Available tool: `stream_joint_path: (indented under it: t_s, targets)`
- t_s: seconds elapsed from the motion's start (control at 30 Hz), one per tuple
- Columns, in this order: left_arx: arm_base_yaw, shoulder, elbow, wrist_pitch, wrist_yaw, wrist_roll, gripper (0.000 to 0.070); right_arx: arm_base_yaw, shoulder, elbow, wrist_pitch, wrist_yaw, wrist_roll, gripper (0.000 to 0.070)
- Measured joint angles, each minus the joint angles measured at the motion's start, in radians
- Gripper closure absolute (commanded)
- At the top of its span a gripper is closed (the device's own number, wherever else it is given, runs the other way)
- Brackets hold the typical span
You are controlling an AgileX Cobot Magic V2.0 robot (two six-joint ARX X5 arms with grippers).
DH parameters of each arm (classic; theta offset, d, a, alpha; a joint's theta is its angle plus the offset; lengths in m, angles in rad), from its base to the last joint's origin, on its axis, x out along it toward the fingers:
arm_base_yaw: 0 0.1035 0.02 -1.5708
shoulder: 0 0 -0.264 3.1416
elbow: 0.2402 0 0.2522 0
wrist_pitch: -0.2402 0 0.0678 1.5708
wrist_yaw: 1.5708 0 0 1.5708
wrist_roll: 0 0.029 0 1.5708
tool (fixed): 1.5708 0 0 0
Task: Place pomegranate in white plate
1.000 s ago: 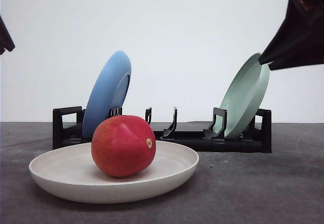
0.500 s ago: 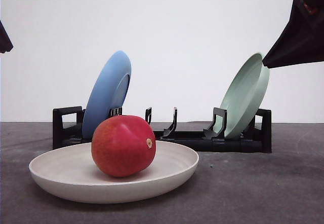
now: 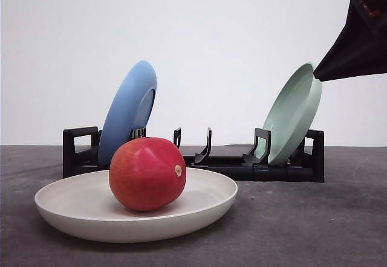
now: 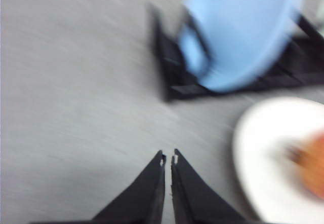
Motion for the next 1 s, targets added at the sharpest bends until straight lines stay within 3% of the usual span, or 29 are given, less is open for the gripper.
stream_joint_path:
  t_s: [0.3, 0.57, 1.0]
  targets:
    - [0.142, -0.249, -0.193, 0.037, 0.0, 0.038, 0.07, 0.0, 0.0, 0.0, 0.0, 0.0, 0.0, 0.0665]
    - [0.16, -0.375, -0.297, 0.107, 0.0, 0.038, 0.07, 0.0, 0.0, 0.0, 0.0, 0.0, 0.0, 0.0665]
    - [0.137, -0.381, -0.314, 0.149, 0.0, 0.055, 0.07, 0.0, 0.0, 0.0, 0.0, 0.0, 0.0, 0.0665]
